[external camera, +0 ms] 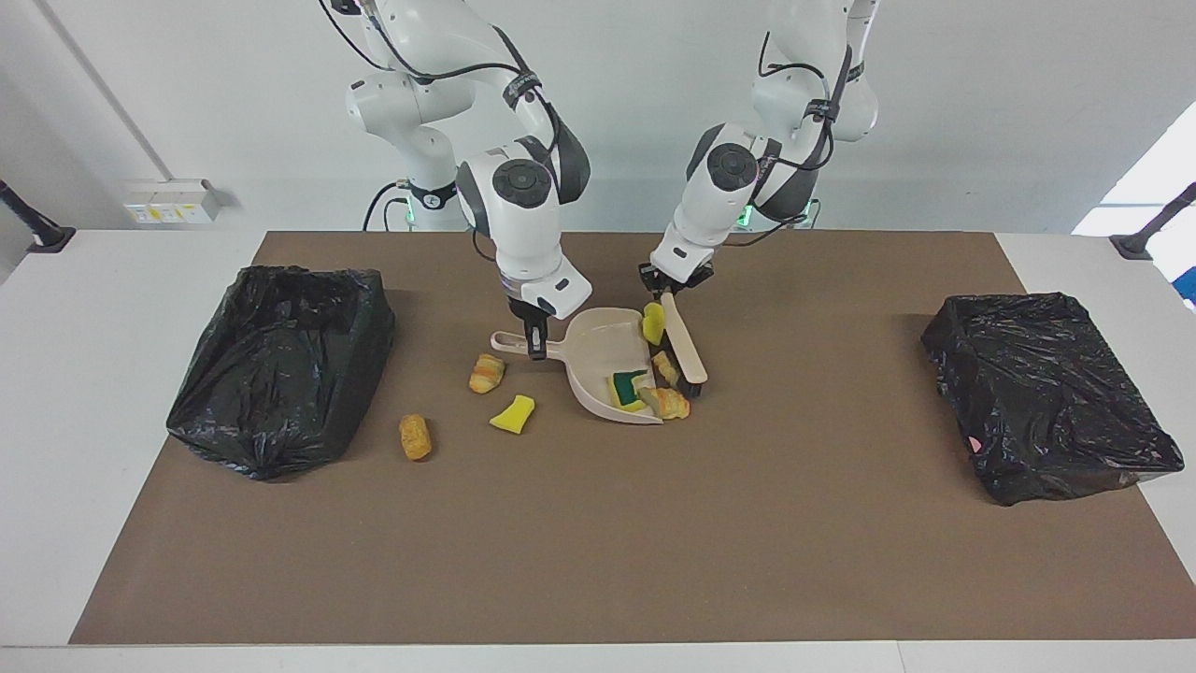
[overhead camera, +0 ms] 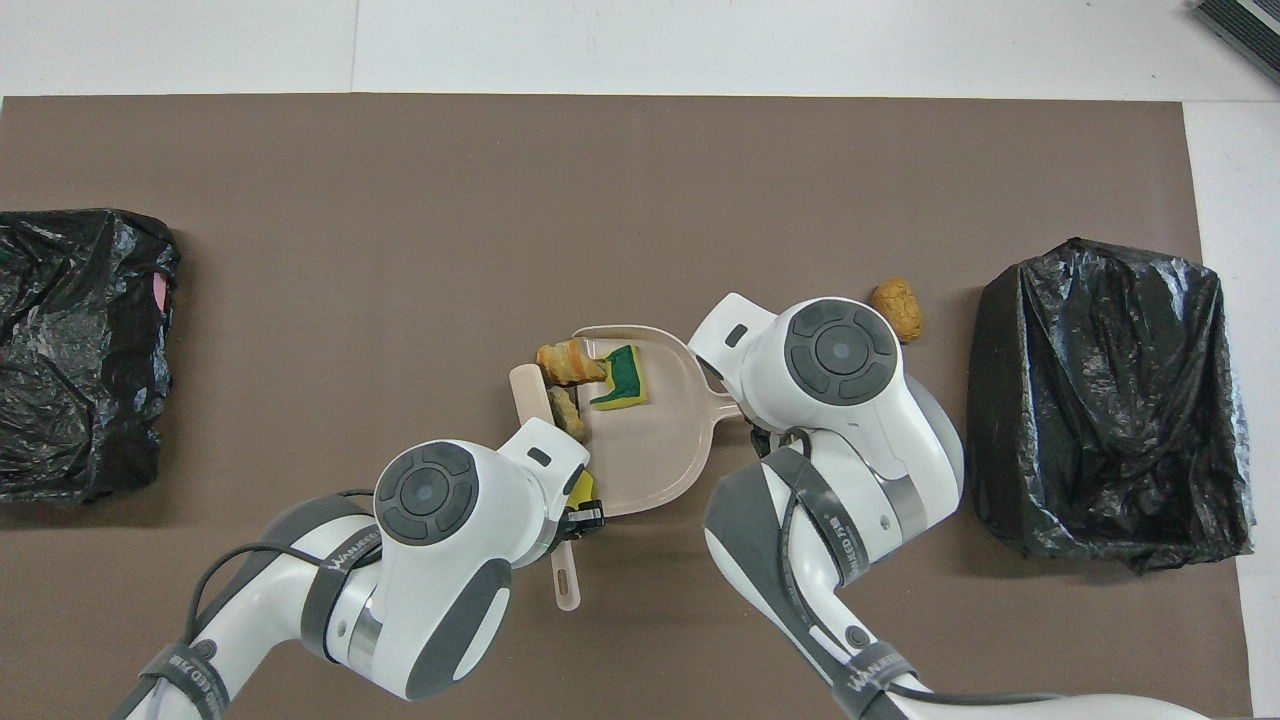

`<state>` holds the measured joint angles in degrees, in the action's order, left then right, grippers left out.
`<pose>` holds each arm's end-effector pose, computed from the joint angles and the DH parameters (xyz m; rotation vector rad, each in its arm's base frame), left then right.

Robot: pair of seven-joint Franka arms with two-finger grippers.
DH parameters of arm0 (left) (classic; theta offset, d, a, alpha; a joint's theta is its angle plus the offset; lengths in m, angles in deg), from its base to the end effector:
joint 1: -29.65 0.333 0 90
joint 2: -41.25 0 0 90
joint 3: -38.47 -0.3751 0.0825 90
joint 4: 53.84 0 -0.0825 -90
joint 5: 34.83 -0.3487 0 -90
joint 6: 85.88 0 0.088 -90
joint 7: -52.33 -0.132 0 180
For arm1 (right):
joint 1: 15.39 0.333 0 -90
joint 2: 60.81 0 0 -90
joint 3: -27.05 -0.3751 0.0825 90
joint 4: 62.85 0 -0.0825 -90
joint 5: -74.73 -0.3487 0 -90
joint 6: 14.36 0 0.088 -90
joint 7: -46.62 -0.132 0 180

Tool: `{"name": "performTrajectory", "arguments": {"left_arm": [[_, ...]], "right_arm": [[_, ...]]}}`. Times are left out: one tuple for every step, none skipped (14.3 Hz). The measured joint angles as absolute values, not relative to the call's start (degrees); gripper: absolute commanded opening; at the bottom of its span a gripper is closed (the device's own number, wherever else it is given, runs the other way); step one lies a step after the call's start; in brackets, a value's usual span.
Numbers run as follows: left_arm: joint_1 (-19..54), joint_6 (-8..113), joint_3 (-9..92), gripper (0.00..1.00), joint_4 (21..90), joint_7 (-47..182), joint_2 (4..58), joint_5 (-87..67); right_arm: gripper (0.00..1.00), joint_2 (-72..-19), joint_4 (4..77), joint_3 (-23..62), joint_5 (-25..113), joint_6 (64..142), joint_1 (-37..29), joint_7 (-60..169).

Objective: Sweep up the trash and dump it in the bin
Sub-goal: 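Sweep the remaining yellow sponge into the dustpan with the left gripper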

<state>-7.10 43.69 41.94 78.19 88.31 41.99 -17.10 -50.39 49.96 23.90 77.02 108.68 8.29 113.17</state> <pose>0.3571 -0.3203 0.4081 2.9591 0.1891 -0.2502 0.5135 0.2552 0.4328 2.1165 2.2929 -0.0168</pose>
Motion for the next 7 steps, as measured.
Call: {"name": "performTrajectory", "arguments": {"left_arm": [[-7.6,44.4,42.0,0.00,77.9,88.4,41.8,-16.3],[-7.8,44.7,42.1,0.00,77.3,88.5,41.5,-15.8],[-7.8,44.7,42.1,0.00,76.7,88.5,41.2,-15.6],[-7.8,44.5,42.1,0.00,76.1,88.5,41.0,-15.5],[-7.8,43.9,42.1,0.00,75.6,88.5,40.9,-15.5],[-7.8,42.5,42.0,0.00,75.0,88.5,41.0,-15.4],[-7.4,40.2,41.9,0.00,73.9,88.5,41.2,-15.4]], "right_arm": [[0.00,-50.4,50.0,23.9,77.0,108.7,8.3,113.2],[0.00,-50.4,50.0,23.9,77.0,108.7,8.3,113.2],[0.00,-50.4,50.0,23.9,77.0,108.7,8.3,113.2],[0.00,-50.4,50.0,23.9,77.0,108.7,8.3,113.2],[0.00,-50.4,50.0,23.9,77.0,108.7,8.3,113.2],[0.00,-50.4,50.0,23.9,77.0,108.7,8.3,113.2],[0.00,-50.4,50.0,23.9,77.0,108.7,8.3,113.2]]}}
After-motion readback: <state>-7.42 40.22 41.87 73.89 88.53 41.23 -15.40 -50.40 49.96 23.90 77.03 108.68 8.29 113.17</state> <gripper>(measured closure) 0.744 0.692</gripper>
